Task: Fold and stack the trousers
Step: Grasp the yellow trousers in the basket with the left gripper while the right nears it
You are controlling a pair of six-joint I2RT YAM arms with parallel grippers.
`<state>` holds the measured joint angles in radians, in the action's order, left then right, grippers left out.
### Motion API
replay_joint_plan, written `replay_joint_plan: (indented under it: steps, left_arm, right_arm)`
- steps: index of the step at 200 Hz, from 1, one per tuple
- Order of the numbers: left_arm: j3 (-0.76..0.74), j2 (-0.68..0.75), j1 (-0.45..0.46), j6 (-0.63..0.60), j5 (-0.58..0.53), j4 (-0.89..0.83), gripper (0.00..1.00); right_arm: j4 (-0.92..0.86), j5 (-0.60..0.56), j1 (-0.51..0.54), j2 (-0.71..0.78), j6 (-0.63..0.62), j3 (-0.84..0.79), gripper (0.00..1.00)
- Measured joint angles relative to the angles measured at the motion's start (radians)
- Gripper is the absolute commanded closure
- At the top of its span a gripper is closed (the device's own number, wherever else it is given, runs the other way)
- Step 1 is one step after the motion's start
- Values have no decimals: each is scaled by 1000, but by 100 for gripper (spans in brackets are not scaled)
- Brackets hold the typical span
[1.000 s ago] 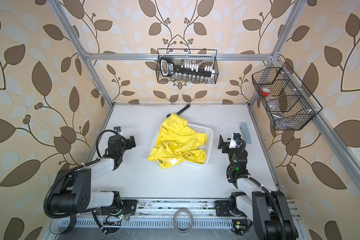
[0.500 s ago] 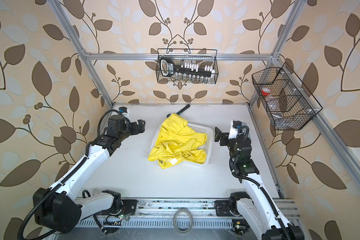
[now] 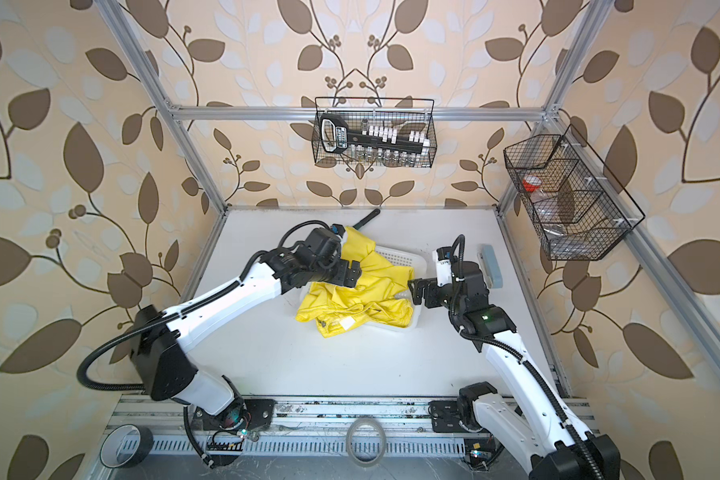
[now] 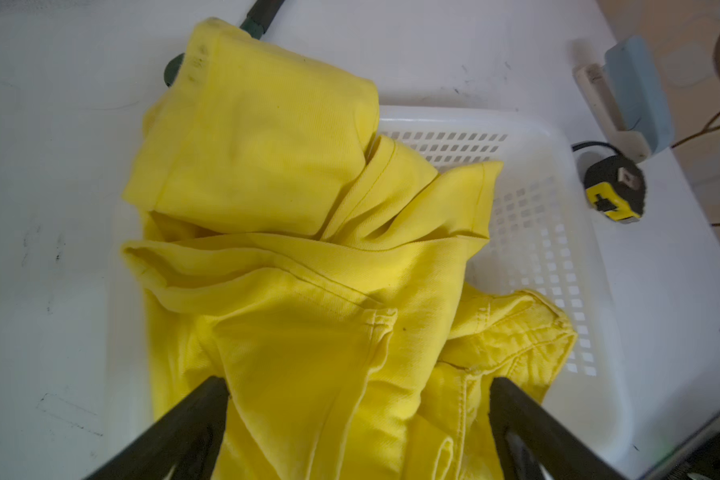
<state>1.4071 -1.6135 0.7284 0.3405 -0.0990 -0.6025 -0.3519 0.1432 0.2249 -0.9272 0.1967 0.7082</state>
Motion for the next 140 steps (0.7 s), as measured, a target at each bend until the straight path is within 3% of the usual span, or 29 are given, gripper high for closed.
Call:
replay_joint_plan:
  steps: [61, 125, 140]
  left_arm:
    - [169, -323, 18, 1, -116, -73, 1]
    - [219, -499, 51, 14, -145, -80, 1]
    - [219, -500, 50, 23, -136, -76, 14]
  right_arm:
    - [14, 54, 9, -96, 40, 0, 0]
    - [80, 65, 11, -198, 76, -19, 1]
    - [93, 58, 11, -228, 87, -20, 3]
